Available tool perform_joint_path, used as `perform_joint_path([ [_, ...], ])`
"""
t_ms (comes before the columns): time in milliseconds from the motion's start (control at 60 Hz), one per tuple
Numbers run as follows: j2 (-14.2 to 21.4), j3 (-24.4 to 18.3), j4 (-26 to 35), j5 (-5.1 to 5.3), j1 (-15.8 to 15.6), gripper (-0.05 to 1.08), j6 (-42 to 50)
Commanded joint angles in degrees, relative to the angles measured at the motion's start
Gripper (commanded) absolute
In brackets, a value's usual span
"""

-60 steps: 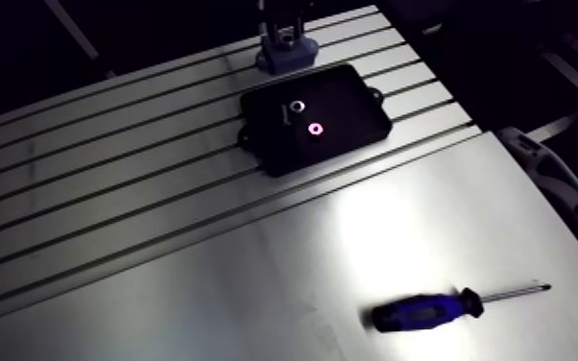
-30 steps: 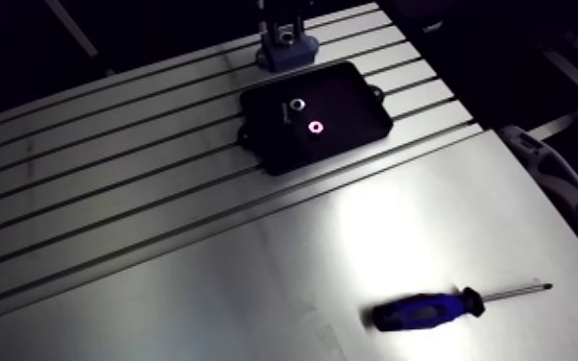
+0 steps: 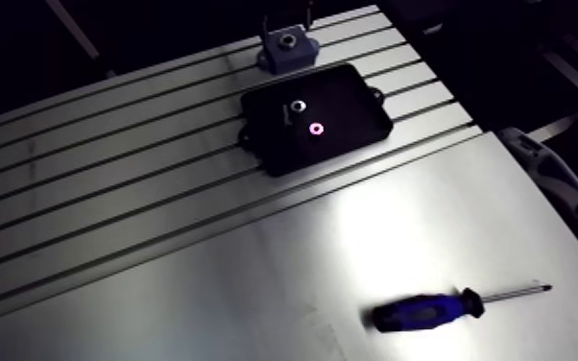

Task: Pick up the bearing and press it into the housing until flush.

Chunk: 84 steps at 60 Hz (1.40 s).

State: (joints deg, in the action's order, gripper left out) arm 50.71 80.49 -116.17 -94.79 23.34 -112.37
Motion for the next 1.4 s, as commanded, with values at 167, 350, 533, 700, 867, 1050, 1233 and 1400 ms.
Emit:
perform_joint_path([
  [167,3.45,-0.01,1.97,0.44,-0.04,0.01,0.00],
  [350,6.56,-0.11,5.63,0.44,0.64,0.74,0.35],
  [533,6.65,0.59,7.50,0.68,1.79,1.08,-0.50],
  [700,6.29,0.54,7.84,1.29,1.45,1.08,-0.61],
  [867,5.86,-0.26,7.75,1.41,1.20,1.08,-0.61],
  [1050,4.24,-1.21,7.75,1.41,1.11,1.08,-0.53],
  [1233,2.78,-1.96,7.75,1.41,1.18,1.08,-0.54],
  [1400,2.50,-1.72,7.50,1.16,1.19,1.08,-0.44],
])
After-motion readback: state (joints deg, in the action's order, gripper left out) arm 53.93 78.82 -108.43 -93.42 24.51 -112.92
